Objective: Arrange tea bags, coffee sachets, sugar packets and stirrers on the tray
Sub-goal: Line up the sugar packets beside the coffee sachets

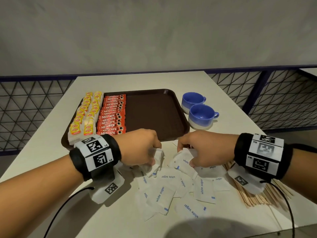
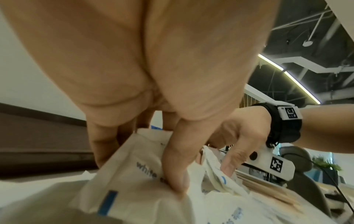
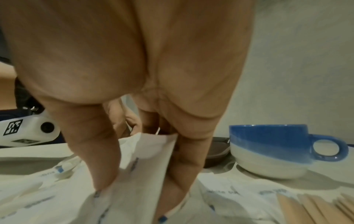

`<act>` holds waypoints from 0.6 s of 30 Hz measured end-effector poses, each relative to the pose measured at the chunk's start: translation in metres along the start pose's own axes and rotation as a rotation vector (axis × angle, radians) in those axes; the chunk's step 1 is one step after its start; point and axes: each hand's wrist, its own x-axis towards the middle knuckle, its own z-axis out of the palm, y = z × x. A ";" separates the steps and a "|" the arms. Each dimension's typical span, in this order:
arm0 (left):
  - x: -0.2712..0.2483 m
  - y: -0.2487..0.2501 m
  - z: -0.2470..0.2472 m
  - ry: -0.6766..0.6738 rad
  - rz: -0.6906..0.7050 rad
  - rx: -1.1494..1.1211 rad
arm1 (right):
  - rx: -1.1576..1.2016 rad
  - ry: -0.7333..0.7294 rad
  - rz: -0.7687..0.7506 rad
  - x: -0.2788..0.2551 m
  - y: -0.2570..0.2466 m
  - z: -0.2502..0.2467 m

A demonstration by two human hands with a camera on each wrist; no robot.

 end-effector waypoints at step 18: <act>-0.056 -0.052 0.013 0.047 -0.117 -0.088 | 0.304 0.081 -0.109 -0.006 -0.025 -0.006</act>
